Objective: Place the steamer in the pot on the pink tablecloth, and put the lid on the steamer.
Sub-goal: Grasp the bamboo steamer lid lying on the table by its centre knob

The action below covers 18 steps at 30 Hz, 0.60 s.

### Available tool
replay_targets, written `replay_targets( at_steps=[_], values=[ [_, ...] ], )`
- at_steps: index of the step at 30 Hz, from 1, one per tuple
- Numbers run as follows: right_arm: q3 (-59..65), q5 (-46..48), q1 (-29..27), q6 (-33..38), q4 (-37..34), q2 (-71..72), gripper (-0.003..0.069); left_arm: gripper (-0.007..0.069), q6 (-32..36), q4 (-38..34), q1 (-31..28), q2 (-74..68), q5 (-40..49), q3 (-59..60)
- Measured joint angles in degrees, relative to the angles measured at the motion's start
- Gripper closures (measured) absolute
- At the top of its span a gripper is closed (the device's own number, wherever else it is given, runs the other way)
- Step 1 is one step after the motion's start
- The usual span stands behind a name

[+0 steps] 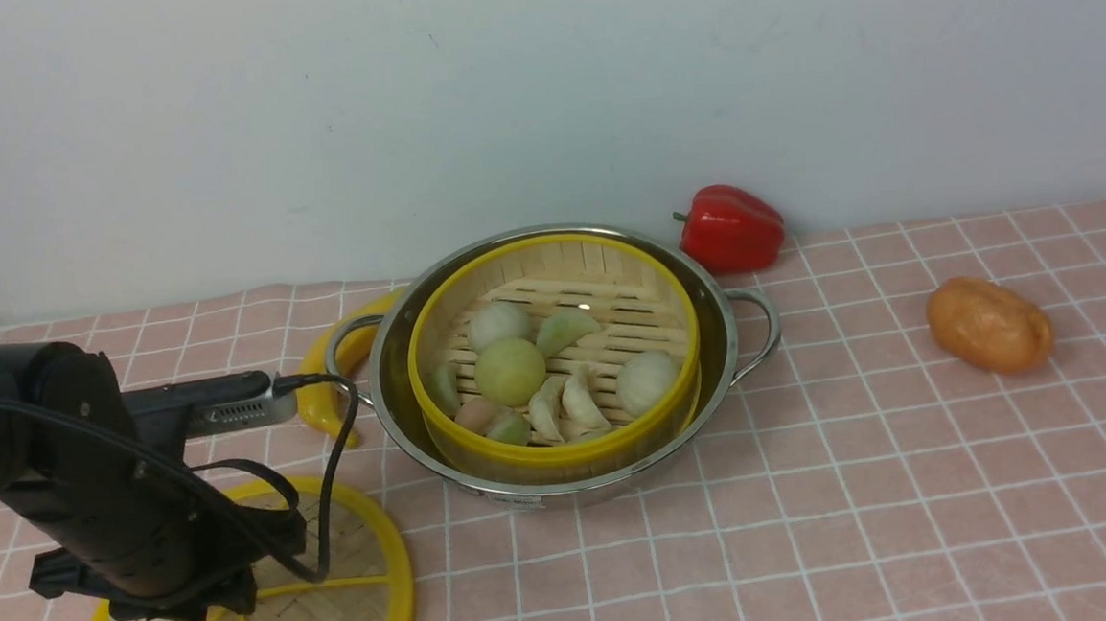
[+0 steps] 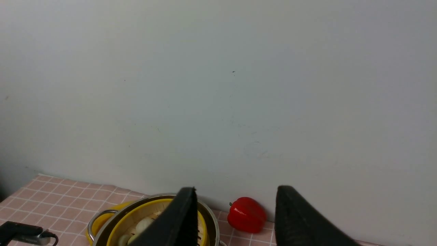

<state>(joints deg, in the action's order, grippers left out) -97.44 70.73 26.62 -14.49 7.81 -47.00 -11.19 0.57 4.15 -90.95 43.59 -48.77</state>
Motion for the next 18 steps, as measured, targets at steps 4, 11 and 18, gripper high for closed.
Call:
replay_targets(
  at_steps=[4, 11, 18],
  values=[
    [0.00, 0.00, 0.00, -0.12, 0.00, 0.00, 0.0334, 0.0382, 0.17, -0.04, 0.00, 0.20, -0.72, 0.00],
    [0.00, 0.00, 0.00, -0.23, 0.00, 0.00, 0.0334, 0.0382, 0.17, -0.06, 0.00, 0.20, -2.78, 0.05],
    [0.00, 0.00, 0.00, -0.23, -0.22, 0.00, 0.0334, 0.0382, 0.17, 0.50, 0.00, 0.20, -3.36, 0.05]
  ],
)
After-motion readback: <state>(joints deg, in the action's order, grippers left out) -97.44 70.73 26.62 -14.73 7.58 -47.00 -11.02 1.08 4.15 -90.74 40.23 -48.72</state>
